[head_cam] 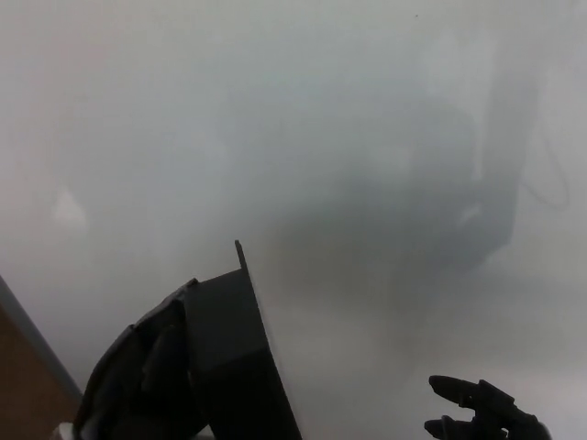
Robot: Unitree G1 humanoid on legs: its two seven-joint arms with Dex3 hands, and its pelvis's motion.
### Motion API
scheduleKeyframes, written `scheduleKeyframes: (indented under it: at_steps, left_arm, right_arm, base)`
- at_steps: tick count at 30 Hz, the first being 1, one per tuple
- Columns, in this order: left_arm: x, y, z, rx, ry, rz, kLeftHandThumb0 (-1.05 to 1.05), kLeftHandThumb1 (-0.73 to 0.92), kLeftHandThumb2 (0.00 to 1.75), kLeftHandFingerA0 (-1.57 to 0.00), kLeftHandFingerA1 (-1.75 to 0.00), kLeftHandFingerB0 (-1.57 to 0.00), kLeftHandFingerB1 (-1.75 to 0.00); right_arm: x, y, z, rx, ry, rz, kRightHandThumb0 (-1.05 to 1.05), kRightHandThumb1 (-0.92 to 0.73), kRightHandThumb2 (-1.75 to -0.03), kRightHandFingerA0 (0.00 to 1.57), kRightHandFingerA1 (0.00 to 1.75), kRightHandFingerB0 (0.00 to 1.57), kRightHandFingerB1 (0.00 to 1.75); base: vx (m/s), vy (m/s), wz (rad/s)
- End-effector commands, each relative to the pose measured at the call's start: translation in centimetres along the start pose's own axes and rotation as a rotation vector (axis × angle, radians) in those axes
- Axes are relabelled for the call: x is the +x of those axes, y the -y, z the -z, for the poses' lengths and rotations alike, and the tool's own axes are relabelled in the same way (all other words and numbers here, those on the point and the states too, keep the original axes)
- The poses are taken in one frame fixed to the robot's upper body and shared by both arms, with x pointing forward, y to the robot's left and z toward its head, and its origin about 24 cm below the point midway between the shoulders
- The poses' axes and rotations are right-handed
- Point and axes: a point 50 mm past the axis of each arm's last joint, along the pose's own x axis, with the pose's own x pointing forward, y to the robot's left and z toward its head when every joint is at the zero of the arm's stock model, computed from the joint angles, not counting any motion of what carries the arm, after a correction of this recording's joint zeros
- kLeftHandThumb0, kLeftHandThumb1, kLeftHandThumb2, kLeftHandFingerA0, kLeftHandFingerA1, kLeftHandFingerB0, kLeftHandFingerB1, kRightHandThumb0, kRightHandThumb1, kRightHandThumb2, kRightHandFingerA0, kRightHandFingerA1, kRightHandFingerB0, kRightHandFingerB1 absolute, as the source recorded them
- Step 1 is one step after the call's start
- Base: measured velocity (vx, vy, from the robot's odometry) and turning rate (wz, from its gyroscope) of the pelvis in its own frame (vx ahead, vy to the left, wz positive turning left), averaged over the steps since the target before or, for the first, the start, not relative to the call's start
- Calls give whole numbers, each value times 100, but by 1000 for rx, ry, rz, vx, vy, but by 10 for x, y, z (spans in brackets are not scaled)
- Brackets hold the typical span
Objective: A magnetic marker holder is on the left hand side of the white board, the robot put the index and middle finger into the opening of the container and pull off the magnetic holder and hand it to a human on the left hand side.
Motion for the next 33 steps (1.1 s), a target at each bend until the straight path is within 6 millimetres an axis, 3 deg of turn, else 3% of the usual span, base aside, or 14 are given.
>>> scheduleKeyframes:
  at_steps: [1, 5, 9, 10, 18, 19, 24, 26, 27, 28, 29, 31, 32, 33]
  left_arm:
    - [-23, 34, -59, -405, 583, 14, -44, 76, 68, -80, -161, -78, -100]
    - [-27, 34, -66, -390, 608, 12, -46, 78, 69, -81, -162, -76, -108]
    - [-35, 33, -74, -367, 638, -5, -47, 74, 68, -87, -159, -74, -91]
    - [-38, 33, -77, -364, 653, -10, -50, 78, 67, -83, -167, -74, -113]
    - [-58, 34, -91, -326, 714, -66, -52, 81, 68, -85, -170, -70, -117]
    - [-61, 34, -93, -313, 729, -78, -51, 82, 68, -86, -167, -67, -125]
    - [-73, 34, -102, -287, 735, -69, -52, 86, 67, -84, -172, -59, -120]
    - [-77, 32, -106, -244, 740, -64, -50, 81, 68, -84, -162, -59, -109]
    - [-79, 31, -108, -226, 735, -57, -55, 81, 65, -92, -123, -69, -83]
    - [-80, 31, -109, -224, 730, -51, -55, 81, 65, -92, -123, -69, -83]
    - [-83, 29, -110, -212, 720, -46, -61, 76, 63, -66, -99, -43, -37]
    - [-85, 27, -112, -199, 712, -49, -61, 76, 63, -66, -99, -43, -37]
    - [-85, 26, -110, -178, 721, -59, -69, 68, 60, -59, -59, -15, -31]
    - [-85, 26, -110, -172, 724, -62, -69, 68, 60, -59, -59, -15, -31]
  right_arm:
    - [1, 18, 5, -68, -53, 41, -55, -76, -63, 86, 51, 70, 48]
    - [2, 18, 5, -77, -54, 42, -55, -75, -63, 86, 51, 70, 48]
    - [3, 18, 4, -70, -54, 41, -54, -75, -63, 87, 51, 70, 48]
    - [3, 18, 4, -73, -54, 38, -53, -75, -63, 87, 51, 71, 48]
    - [4, 18, 4, -77, -53, 26, -54, -75, -63, 85, 51, 70, 47]
    - [4, 19, 4, -75, -52, 26, -53, -74, -63, 86, 51, 70, 47]
    - [5, 19, 4, -82, -52, 20, -53, -75, -63, 86, 52, 70, 48]
    - [5, 18, 4, -84, -56, 18, -54, -74, -63, 85, 51, 70, 48]
    - [5, 17, 5, -88, -60, 17, -54, -75, -63, 86, 51, 70, 47]
    - [5, 17, 5, -91, -60, 16, -54, -75, -63, 86, 51, 70, 47]
    - [4, 17, 5, -96, -60, 13, -54, -75, -63, 86, 51, 71, 47]
    - [4, 17, 5, -99, -58, 11, -54, -75, -63, 86, 51, 71, 47]
    - [4, 17, 5, -98, -60, 11, -54, -75, -63, 87, 51, 70, 47]
    - [4, 17, 5, -98, -60, 11, -54, -75, -63, 87, 51, 70, 47]
  base:
    - [0, 0, 0]
    - [0, 0, 0]
    - [0, 0, 0]
    - [0, 0, 0]
    - [0, 0, 0]
    - [0, 0, 0]
    - [0, 0, 0]
    - [0, 0, 0]
    - [0, 0, 0]
    - [0, 0, 0]
    - [0, 0, 0]
    - [0, 0, 0]
    - [0, 0, 0]
    - [0, 0, 0]
